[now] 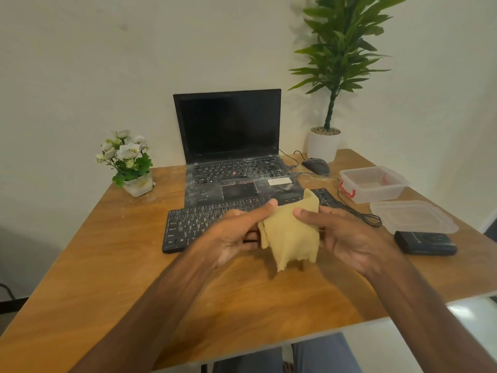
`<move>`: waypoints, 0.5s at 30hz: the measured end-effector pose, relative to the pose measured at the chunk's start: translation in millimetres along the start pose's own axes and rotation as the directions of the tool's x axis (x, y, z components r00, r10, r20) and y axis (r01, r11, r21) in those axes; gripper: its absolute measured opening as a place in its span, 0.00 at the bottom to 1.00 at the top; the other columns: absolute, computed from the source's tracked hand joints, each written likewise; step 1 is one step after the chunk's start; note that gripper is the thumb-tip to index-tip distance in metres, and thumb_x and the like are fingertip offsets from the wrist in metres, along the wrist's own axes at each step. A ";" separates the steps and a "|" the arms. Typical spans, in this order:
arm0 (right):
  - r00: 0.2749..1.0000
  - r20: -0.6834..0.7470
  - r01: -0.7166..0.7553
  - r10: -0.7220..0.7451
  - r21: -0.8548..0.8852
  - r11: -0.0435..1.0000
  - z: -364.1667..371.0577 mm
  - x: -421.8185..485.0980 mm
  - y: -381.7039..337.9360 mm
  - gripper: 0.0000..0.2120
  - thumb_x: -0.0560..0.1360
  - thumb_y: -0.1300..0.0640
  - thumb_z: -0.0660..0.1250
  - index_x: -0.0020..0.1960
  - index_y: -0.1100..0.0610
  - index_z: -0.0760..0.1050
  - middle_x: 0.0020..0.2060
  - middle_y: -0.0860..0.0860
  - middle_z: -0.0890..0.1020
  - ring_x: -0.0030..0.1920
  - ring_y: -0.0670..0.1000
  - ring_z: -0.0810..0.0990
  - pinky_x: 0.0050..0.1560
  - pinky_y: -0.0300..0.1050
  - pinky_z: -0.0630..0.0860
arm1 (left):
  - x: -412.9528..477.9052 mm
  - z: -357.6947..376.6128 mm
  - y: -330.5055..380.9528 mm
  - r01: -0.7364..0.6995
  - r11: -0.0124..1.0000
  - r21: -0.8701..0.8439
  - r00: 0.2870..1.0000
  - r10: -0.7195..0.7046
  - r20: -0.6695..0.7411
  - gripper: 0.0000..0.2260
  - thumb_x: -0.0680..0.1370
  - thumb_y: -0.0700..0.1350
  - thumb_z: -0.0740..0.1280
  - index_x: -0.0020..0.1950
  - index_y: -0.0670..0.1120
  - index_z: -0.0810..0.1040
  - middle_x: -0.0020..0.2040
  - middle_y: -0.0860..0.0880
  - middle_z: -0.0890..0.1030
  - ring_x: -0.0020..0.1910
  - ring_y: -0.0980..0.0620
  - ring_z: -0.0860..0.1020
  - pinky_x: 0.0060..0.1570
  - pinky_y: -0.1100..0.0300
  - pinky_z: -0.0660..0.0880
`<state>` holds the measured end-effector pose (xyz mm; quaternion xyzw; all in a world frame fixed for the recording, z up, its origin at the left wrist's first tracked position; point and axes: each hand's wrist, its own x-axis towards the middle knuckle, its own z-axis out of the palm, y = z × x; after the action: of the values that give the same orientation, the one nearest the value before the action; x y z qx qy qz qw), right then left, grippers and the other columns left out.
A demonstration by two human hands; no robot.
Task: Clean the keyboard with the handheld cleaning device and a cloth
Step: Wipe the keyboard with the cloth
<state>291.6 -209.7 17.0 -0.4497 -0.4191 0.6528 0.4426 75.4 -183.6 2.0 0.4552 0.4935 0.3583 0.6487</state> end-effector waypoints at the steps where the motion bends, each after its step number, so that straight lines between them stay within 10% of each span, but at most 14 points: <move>1: 1.000 -0.026 0.001 -0.001 0.014 1.000 -0.7 1.3 1.6 0.18 0.74 0.59 0.74 0.63 0.62 0.80 0.57 0.57 0.85 0.60 0.57 0.83 0.59 0.53 0.80 | -2.7 -0.6 -0.9 0.024 1.000 -0.007 0.999 -0.024 0.036 0.25 0.74 0.54 0.78 0.63 0.38 0.82 0.56 0.41 0.87 0.58 0.43 0.85 0.65 0.46 0.79; 5: 0.989 -0.101 0.105 -0.105 -0.004 0.995 2.2 1.0 -1.6 0.19 0.72 0.60 0.75 0.62 0.60 0.80 0.55 0.57 0.86 0.59 0.59 0.83 0.54 0.55 0.82 | -9.6 3.4 0.9 -0.047 0.996 -0.081 0.996 0.053 0.073 0.23 0.71 0.43 0.79 0.64 0.38 0.80 0.57 0.41 0.87 0.61 0.41 0.84 0.68 0.43 0.77; 10: 0.900 0.026 0.435 -0.434 -0.093 0.896 3.9 -10.7 -26.0 0.21 0.71 0.65 0.74 0.63 0.59 0.80 0.57 0.56 0.85 0.59 0.56 0.84 0.55 0.57 0.82 | -17.7 2.5 15.9 -0.571 0.816 0.089 0.820 0.573 -0.002 0.28 0.72 0.36 0.79 0.68 0.47 0.75 0.58 0.48 0.87 0.57 0.48 0.86 0.54 0.50 0.84; 15: 0.877 0.090 0.479 -0.473 -0.261 0.838 -3.6 -11.4 -25.9 0.12 0.72 0.69 0.71 0.39 0.53 0.84 0.53 0.56 0.86 0.56 0.58 0.84 0.44 0.59 0.80 | -12.6 -10.3 7.9 -0.682 0.690 0.242 0.727 0.675 0.127 0.14 0.76 0.36 0.74 0.61 0.41 0.82 0.57 0.48 0.87 0.57 0.50 0.85 0.53 0.58 0.82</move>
<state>302.6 -213.4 43.0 -0.3816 -0.6090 0.4625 0.5192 62.1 -190.1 12.4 0.6945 0.3256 0.4947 0.4086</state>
